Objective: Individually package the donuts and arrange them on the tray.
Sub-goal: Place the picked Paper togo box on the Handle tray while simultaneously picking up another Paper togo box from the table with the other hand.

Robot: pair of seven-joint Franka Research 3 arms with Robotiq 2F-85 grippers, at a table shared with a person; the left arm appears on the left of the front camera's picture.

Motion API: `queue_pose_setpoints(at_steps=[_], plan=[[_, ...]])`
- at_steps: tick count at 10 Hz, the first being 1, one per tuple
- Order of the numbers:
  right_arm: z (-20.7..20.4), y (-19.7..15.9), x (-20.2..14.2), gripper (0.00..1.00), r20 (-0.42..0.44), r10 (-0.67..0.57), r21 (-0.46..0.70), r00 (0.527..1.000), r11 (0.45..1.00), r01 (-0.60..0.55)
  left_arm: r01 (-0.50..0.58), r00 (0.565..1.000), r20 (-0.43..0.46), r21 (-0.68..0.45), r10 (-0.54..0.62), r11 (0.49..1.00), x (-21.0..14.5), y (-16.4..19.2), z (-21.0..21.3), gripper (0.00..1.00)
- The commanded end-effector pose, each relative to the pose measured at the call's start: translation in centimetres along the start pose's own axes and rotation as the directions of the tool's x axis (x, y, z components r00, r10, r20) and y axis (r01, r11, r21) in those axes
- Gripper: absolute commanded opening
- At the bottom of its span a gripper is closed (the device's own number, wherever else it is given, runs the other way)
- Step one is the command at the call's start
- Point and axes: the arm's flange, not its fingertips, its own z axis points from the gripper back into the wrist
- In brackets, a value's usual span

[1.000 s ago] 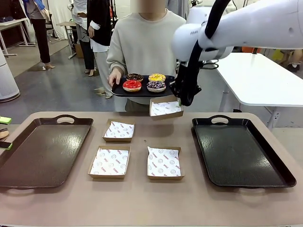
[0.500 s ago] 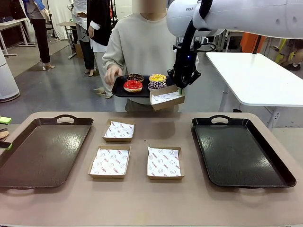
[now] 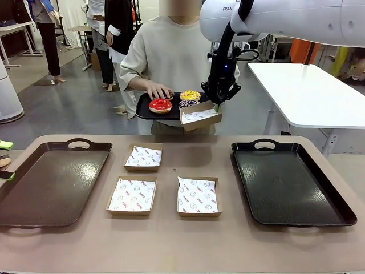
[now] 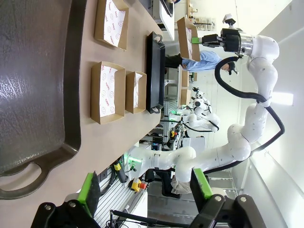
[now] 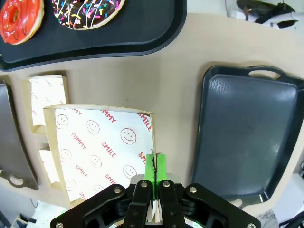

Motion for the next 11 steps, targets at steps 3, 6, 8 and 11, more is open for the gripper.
queue_pose_setpoints(at_steps=[3,6,8,11], plan=[[-0.42,-0.3,-0.76,0.0,0.009,-0.002,0.002,1.0,1.0,0.002,-0.01,1.0,0.002,-0.001,0.01,1.0,-0.09,-0.14,0.11,1.0],[-0.42,-0.3,-0.76,0.0,0.009,-0.002,0.002,1.0,1.0,0.002,-0.01,1.0,0.002,-0.001,0.01,1.0,-0.09,-0.14,0.11,1.0],[-0.42,-0.3,-0.76,0.0,0.009,-0.002,0.002,1.0,1.0,0.002,-0.01,1.0,0.002,-0.001,0.01,1.0,-0.09,-0.14,0.11,1.0],[-0.42,-0.3,-0.76,0.0,0.009,-0.002,0.002,1.0,1.0,0.002,-0.01,1.0,0.002,-0.001,0.01,1.0,-0.09,-0.14,0.11,1.0]])
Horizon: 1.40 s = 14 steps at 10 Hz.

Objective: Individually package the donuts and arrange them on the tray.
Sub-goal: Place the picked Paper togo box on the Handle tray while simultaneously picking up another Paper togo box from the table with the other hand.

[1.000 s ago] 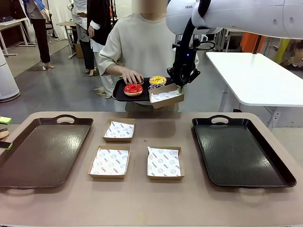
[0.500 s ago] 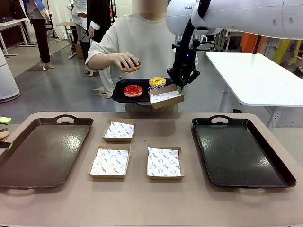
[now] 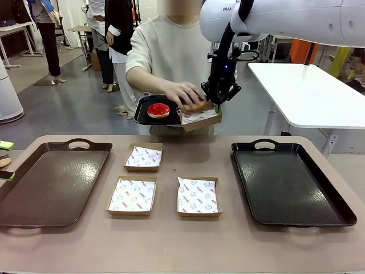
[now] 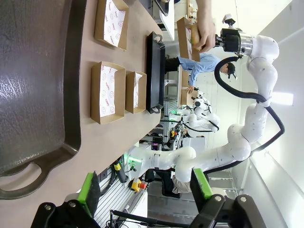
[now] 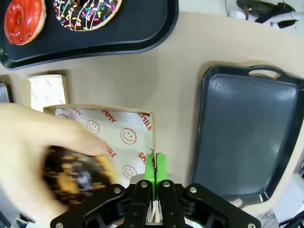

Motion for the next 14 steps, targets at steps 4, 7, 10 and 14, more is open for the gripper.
queue_pose_setpoints(at_steps=[4,7,10,14], plan=[[-0.3,-0.3,-0.7,0.0,0.011,-0.002,0.003,1.0,1.0,0.002,-0.01,1.0,0.002,-0.001,0.01,1.0,-0.1,-0.1,0.1,1.0],[-0.3,-0.3,-0.7,0.0,0.011,-0.002,0.003,1.0,1.0,0.002,-0.01,1.0,0.002,-0.001,0.01,1.0,-0.1,-0.1,0.1,1.0],[-0.3,-0.3,-0.7,0.0,0.011,-0.002,0.003,1.0,1.0,0.002,-0.01,1.0,0.002,-0.001,0.01,1.0,-0.1,-0.1,0.1,1.0],[1.1,-3.1,-2.7,0.01,0.002,0.045,0.014,0.999,0.999,-0.045,0.0,0.999,-0.044,0.182,0.008,0.983,4.8,-3.4,-0.9,1.0]])
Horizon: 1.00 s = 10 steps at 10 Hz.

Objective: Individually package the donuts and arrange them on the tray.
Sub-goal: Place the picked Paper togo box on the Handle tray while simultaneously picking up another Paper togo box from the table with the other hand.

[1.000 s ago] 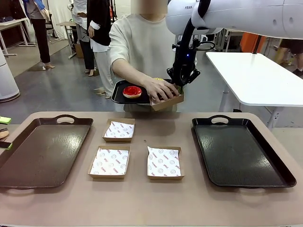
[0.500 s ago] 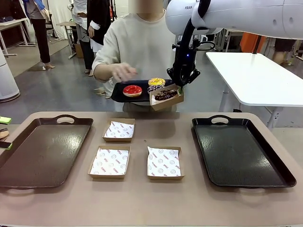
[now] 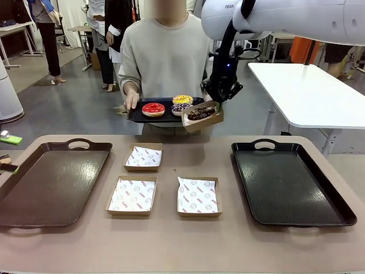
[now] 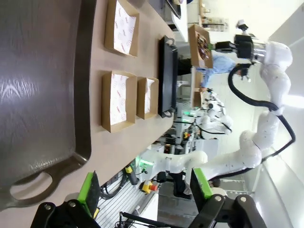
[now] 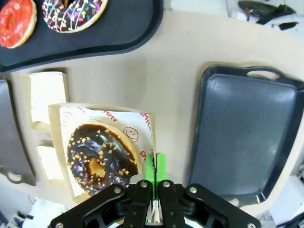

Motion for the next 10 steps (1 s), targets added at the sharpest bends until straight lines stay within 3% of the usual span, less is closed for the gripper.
queue_pose_setpoints(at_steps=[1,5,7,8,10], plan=[[0.7,-4.6,-3.4,0.01,0.011,-0.032,0.001,0.999,0.999,0.032,0.006,0.996,-0.084,0.133,0.005,0.991,3.6,-4.5,-1.0,1.0],[0.3,-16.1,-7.1,0.01,0.126,-0.051,0.068,0.991,0.997,0.043,0.085,0.983,-0.183,0.418,-0.008,0.904,9.4,-14.2,-8.0,1.0],[-0.9,-19.3,-8.0,0.01,0.17,-0.057,0.076,0.984,0.996,0.045,0.104,0.982,-0.189,0.54,0.0,0.835,11.7,-16.6,-13.2,1.0],[-2.1,-20.8,-8.4,0.01,0.172,-0.078,0.068,0.982,0.995,0.067,0.117,0.986,-0.165,0.621,-0.017,0.775,13.0,-17.5,-16.1,1.0],[-4.3,-23.2,-8.8,0.01,0.156,-0.122,0.093,0.98,0.99,0.108,0.119,0.991,-0.13,0.688,-0.04,0.716,15.2,-18.0,-20.0,1.0]])
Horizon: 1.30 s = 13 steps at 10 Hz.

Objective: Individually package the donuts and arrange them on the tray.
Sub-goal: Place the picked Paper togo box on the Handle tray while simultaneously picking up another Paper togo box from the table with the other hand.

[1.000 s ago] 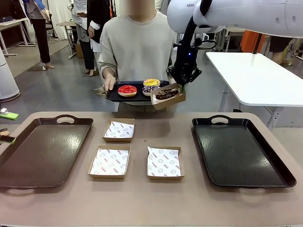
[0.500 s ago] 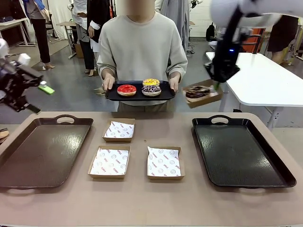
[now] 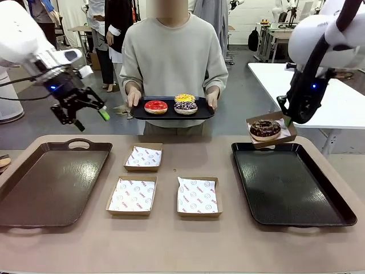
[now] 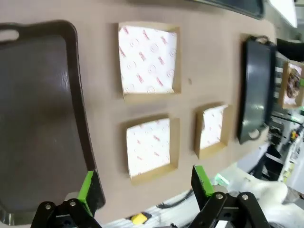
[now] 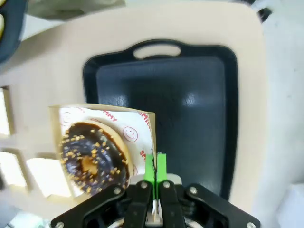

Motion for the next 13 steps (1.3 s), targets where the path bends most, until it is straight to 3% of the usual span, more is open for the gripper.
queue_pose_setpoints(at_steps=[1,4,9,13], plan=[[-1.8,-1.7,-1.0,0.01,0.007,-0.018,0.068,1.0,0.998,0.017,-0.042,0.999,0.026,0.108,0.039,0.993,2.9,-1.2,-1.7,1.0],[-3.9,-3.9,-1.6,0.01,-0.017,-0.055,0.09,0.998,0.994,0.057,-0.009,0.999,0.04,0.201,0.001,0.979,5.1,-3.2,-6.3,1.0],[-5.7,-3.5,-0.6,0.01,-0.095,-0.058,0.017,0.994,0.998,0.06,0.073,0.997,0.011,0.334,-0.081,0.94,5.0,-5.9,-12.4,1.0],[-5.7,-3.8,-1.4,0.01,-0.077,-0.069,0.043,0.995,0.996,0.073,0.148,0.986,0.0,0.434,-0.164,0.889,4.9,-6.6,-16.7,1.0]])
